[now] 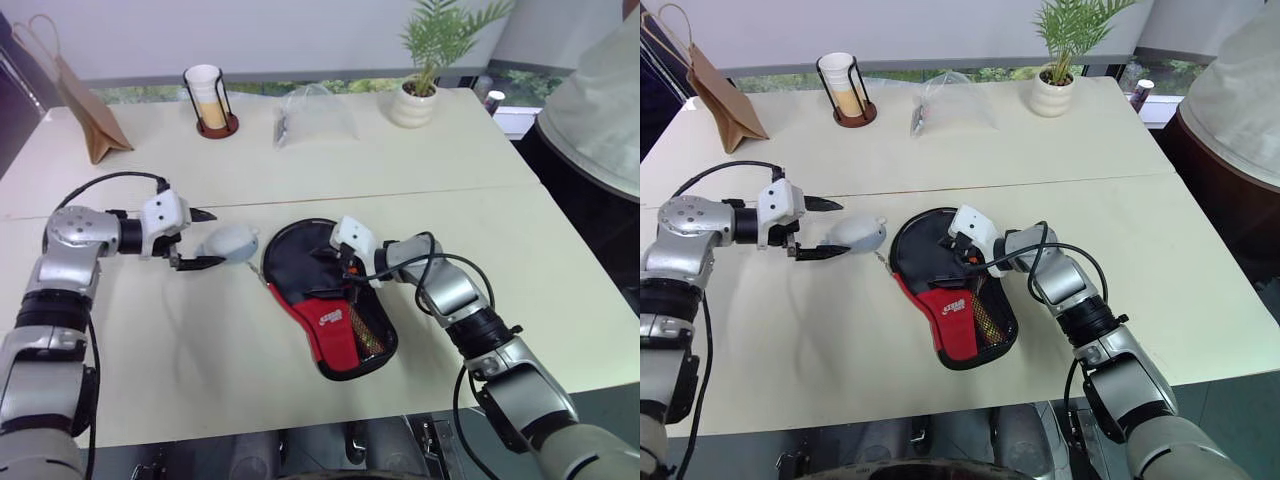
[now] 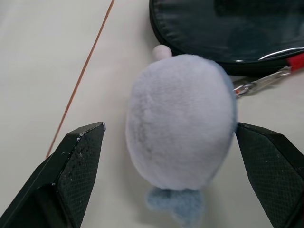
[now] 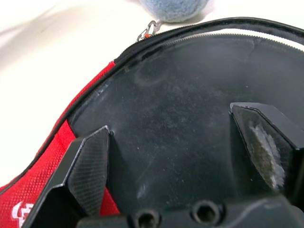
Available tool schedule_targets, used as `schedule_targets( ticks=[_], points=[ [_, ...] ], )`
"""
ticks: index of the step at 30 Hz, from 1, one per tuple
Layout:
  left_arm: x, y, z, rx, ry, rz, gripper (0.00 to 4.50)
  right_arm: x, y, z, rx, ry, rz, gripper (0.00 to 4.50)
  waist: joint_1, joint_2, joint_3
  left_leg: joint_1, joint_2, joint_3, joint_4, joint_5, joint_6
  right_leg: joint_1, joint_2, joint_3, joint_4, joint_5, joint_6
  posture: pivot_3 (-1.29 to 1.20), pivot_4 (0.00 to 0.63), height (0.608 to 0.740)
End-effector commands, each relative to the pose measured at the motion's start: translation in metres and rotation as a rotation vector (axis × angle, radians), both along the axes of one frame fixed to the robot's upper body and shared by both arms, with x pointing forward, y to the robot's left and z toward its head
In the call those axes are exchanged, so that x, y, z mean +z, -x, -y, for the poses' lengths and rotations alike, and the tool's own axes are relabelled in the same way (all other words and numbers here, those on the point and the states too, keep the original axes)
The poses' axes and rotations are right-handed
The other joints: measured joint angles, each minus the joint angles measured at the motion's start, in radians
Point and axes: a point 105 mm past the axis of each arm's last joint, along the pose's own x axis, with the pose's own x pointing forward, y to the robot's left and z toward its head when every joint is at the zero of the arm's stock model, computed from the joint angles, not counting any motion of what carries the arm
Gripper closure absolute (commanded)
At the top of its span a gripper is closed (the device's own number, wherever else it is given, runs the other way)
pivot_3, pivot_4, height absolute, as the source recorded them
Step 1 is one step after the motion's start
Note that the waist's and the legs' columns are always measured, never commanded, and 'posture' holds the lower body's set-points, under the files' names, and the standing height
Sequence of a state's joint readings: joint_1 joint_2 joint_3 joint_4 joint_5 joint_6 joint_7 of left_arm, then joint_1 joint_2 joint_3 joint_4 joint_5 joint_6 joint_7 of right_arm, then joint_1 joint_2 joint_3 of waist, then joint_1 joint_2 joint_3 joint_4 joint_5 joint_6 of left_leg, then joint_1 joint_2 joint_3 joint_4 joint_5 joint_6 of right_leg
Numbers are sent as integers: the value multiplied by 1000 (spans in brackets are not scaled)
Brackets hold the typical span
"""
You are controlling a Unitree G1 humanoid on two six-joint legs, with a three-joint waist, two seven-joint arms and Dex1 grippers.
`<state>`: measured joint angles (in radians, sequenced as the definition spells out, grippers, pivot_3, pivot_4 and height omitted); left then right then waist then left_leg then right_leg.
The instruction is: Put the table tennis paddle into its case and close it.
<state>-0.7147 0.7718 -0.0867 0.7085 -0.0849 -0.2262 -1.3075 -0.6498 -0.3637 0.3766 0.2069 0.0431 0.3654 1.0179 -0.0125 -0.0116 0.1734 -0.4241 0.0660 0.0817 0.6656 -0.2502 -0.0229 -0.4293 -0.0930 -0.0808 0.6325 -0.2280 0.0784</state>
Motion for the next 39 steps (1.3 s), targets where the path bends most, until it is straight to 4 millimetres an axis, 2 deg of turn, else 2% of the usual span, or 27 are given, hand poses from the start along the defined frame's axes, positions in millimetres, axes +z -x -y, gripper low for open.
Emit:
schedule_targets(
  ticks=[1, 3, 6, 12, 14, 19, 27, 33, 39],
  points=[
    [-1, -7, 5, -9, -27, 35, 44, -11, 0, 3, -21, 45, -24, 0, 0, 0, 0, 0, 0, 0, 0, 0, 0, 0, 0, 0, 0, 0, 0, 0, 150, 740],
    [-5, -13, 11, -8, -33, 41, 44, -11, 0, 4, -27, 45, -25, 0, 0, 0, 0, 0, 0, 0, 0, 0, 0, 0, 0, 0, 0, 0, 0, 0, 150, 740],
    [-7, -18, 15, -6, -38, 47, 859, -12, 0, 5, -35, 50, -27, 0, 0, 0, 0, 0, 0, 0, 0, 0, 0, 0, 0, 0, 0, 0, 0, 0, 150, 740],
    [-5, -32, 23, 21, -42, 70, 3822, -15, 2, 4, -44, 52, -34, 0, 1, 0, 0, 0, 0, 0, 0, 0, 0, 0, 0, 0, 0, 0, 0, 0, 150, 740],
    [-2, -40, 28, 40, -38, 76, 4322, -16, 3, 3, -44, 51, -36, 0, 2, -1, 0, 0, 0, 0, 1, 0, 0, 0, 0, 0, 1, 0, 0, 0, 150, 740],
    [4, -61, 47, 105, -49, 111, 4396, -23, 10, 0, -54, 58, -64, 0, 2, -1, -1, 0, 0, 0, 1, 0, 0, 1, 0, 0, 1, 0, 0, 0, 150, 740],
    [18, -88, 92, 168, -89, 212, 4396, -40, 21, -6, -84, 94, -132, 0, 1, -2, -1, 0, 0, -1, 1, 0, 0, 1, 0, 0, 1, 0, 0, 0, 150, 740],
    [34, -99, 123, 187, -108, 311, 4396, -53, 28, -7, -127, 153, -179, 0, -3, -2, -1, 1, 0, -1, 1, 0, 0, 1, 0, 0, 1, 0, 0, 0, 150, 740],
    [50, -101, 165, 155, -85, 380, 4396, -59, 37, -12, -156, 157, -199, 0, -2, -3, -2, 2, 0, -1, 1, 0, 0, 1, 0, 0, 1, 0, 0, 0, 150, 740]
  ],
)
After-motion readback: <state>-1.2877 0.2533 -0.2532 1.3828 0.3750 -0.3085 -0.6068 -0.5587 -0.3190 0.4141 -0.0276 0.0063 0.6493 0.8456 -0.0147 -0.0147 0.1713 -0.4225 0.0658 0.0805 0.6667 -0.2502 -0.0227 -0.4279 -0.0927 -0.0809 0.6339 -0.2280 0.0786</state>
